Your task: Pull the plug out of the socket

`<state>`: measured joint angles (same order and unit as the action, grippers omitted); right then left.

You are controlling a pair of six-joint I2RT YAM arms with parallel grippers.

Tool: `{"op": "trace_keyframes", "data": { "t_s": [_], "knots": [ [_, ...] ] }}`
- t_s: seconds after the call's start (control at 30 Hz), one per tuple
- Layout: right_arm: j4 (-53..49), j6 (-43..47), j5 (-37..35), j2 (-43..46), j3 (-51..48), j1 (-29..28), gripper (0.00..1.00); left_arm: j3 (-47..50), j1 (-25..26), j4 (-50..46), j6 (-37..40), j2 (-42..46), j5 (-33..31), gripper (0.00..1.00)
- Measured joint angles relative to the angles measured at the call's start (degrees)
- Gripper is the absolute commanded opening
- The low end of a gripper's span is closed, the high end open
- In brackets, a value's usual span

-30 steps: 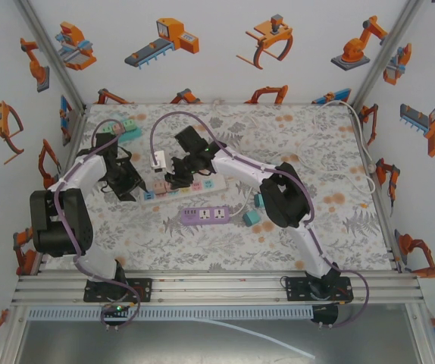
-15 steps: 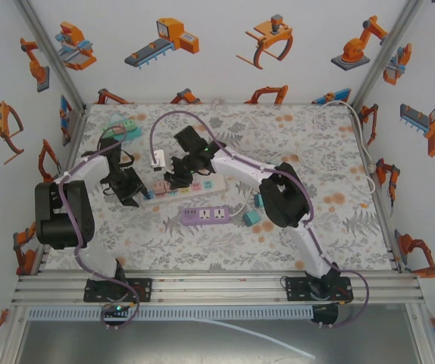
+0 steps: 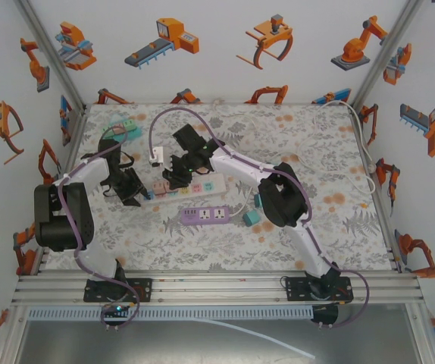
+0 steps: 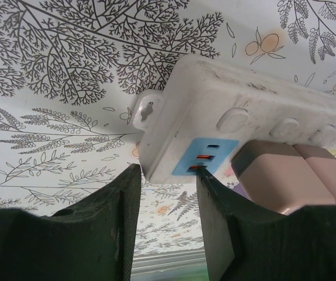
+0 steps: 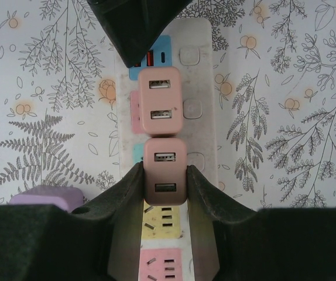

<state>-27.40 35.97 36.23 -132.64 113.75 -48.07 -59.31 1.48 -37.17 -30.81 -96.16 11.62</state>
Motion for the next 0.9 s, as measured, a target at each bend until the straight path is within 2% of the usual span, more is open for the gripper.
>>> {"op": "trace_keyframes", "data": {
  "t_s": [0.37, 0.9],
  "knots": [
    [-0.2, 0.1, -0.1, 0.0, 0.0, 0.0, 0.23, 0.4, 0.0, 0.5, 0.2, 0.3, 0.0, 0.42],
    [5.0, 4.9, 0.2, 3.1, -6.3, -0.1, 0.2, 0.4, 0.0, 0.5, 0.2, 0.3, 0.0, 0.42]
  ]
}}
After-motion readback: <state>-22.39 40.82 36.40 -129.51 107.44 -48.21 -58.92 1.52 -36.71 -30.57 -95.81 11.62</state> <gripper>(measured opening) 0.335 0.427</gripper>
